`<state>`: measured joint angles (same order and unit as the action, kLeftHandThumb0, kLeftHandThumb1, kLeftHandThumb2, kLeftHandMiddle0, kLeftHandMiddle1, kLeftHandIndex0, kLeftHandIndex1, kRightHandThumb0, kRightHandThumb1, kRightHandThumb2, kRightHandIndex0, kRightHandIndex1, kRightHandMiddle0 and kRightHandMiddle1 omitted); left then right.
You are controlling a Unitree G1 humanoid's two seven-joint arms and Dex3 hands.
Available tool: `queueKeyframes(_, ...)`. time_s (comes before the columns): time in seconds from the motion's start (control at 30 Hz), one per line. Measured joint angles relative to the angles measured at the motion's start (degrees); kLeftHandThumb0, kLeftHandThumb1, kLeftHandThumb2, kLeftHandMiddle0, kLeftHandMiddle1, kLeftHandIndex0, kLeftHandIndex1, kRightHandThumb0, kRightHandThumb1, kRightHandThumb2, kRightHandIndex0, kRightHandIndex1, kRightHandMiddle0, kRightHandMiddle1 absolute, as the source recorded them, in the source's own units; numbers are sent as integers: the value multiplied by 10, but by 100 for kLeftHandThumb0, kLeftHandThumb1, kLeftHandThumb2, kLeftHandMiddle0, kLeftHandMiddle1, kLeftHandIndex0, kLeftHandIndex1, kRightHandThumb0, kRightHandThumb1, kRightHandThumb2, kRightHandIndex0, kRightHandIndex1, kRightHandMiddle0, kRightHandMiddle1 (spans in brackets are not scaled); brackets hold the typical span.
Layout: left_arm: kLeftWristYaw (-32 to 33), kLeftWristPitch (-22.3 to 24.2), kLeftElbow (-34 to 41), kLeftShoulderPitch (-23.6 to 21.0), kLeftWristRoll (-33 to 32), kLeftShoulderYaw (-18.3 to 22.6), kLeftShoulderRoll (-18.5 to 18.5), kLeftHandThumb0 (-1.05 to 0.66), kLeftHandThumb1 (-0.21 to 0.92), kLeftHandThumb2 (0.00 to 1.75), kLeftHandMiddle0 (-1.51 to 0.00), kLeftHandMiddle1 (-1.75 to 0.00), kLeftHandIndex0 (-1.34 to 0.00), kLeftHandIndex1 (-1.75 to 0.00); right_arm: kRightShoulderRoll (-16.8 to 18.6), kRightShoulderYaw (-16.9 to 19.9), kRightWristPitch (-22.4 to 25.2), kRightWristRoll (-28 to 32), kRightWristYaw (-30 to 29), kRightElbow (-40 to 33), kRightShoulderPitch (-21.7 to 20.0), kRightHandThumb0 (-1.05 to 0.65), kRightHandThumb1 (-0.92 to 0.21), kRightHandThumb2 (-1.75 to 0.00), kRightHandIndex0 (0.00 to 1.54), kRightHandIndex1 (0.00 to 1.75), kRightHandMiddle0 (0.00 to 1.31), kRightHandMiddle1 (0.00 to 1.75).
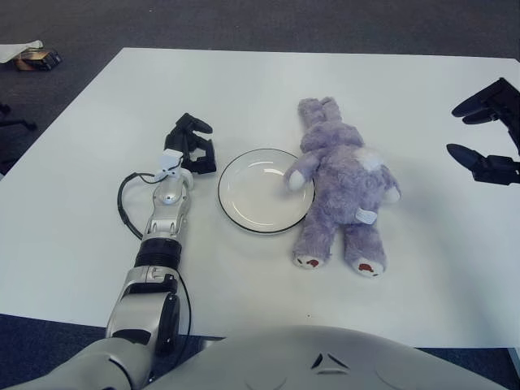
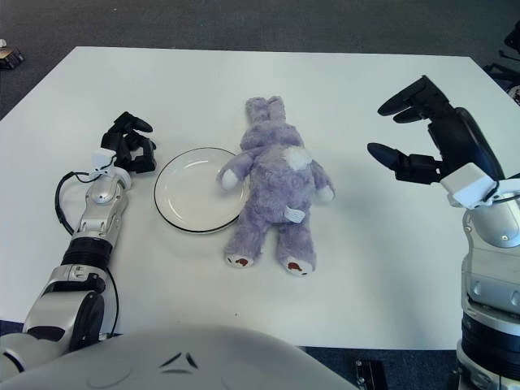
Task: Put the doll into the plate.
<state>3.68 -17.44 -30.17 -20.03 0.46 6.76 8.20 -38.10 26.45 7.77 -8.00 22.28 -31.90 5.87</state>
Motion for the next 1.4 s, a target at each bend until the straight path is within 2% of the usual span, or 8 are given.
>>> queueKeyframes(0.3, -2, -2, -4, -2, -1, 1, 1, -1, 27, 138, -53, -175, -52, -175, 16, -21, -10, -39, -4, -33, 44, -104, -92, -37, 0, 65, 0, 96)
queueKeyframes(0.47, -2, -3, -8, -3, -1, 1, 0, -1, 27, 138, -53, -175, -52, -175, 16, -29, -14, -50, -4, -36, 45, -105, -92, -34, 0, 51, 0, 80)
queueKeyframes(0.6, -2, -4, -11, -6, -2, 2, 0, -1, 27, 138, -53, -175, -52, -175, 16, -45, -15, -56, -2, -41, 42, -105, -92, -32, 0, 41, 0, 66)
queueKeyframes(0.7, -2, -5, -13, -7, -2, 2, -2, -1, 27, 138, -53, -175, -52, -175, 15, -59, -16, -59, 2, -44, 39, -105, -92, -28, 0, 30, 0, 49)
queueKeyframes(0.8, -2, -6, -14, -8, -3, 3, -4, -1, 27, 138, -53, -175, -52, -175, 13, -70, -25, -63, 7, -44, 37, -105, -92, -26, 0, 26, 0, 41)
queueKeyframes(1.13, -2, -6, -16, -11, -2, 4, -7, -1, 27, 138, -53, -175, -52, -175, 10, -96, -87, -88, -1, -27, 15, -102, -92, -22, 0, 26, 0, 36)
queueKeyframes(1.4, -2, -6, -17, -12, -3, 6, -9, -1, 27, 138, -53, -175, -52, -175, 12, -107, -115, -101, -11, -12, 5, -98, -92, -19, 0, 20, 0, 26)
